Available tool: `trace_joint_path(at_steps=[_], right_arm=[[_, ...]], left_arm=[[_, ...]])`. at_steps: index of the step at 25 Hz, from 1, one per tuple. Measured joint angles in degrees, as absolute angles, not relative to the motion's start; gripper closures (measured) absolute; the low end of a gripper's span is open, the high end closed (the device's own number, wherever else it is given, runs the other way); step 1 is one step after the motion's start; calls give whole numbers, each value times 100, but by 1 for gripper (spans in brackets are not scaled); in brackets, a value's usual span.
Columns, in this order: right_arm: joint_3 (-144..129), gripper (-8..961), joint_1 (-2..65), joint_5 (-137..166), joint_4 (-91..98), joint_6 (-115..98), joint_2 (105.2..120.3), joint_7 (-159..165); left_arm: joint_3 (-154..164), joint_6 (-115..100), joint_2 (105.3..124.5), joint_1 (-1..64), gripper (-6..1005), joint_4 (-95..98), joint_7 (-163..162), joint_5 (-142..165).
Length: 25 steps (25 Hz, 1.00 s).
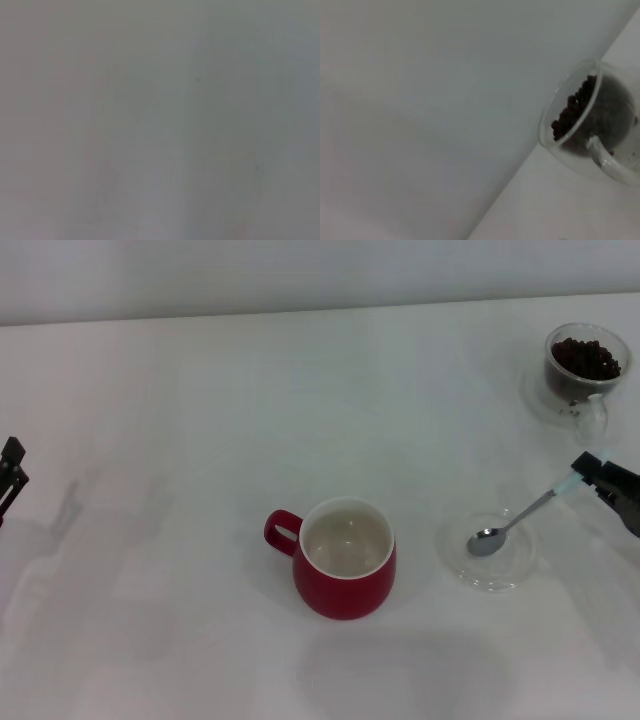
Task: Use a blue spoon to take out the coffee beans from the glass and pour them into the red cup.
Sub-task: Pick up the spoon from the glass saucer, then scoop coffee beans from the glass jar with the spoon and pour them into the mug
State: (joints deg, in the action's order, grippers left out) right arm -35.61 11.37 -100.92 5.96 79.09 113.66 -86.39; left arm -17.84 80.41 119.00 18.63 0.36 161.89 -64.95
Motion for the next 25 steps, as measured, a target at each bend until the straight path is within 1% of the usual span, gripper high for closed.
trace_joint_path(at_steps=[4, 5, 6, 9, 17, 22, 25], right_arm=[[-3429, 809, 1116, -10132, 604, 8093, 11298, -8627], [-3292, 809, 1116, -10137, 609, 8240, 11228, -8622], [-3292, 809, 1116, -10137, 609, 8240, 11228, -8622], [-3086, 810, 1139, -10141, 723, 8360, 11154, -8616], [-2697, 809, 1264, -10141, 1734, 8056, 11158, -8769], [-2366, 809, 1590, -10139, 2015, 7705, 11089, -9328], [-2219, 809, 1726, -10140, 2045, 7520, 11089, -9622]], left_arm=[[-1785, 8041, 11900, 1863, 138, 36, 16189, -6495], [-1785, 8041, 11900, 1863, 138, 35, 16190, -6495], [-1784, 8039, 11900, 1863, 138, 35, 16189, -6495], [-1784, 8028, 11900, 1864, 137, 35, 16189, -6495], [-1784, 7864, 11908, 1943, 138, 13, 16189, -6495], [-1778, 7806, 11909, 1967, 137, 0, 16190, -6495], [-1782, 7805, 11909, 1968, 137, -5, 16189, -6495]])
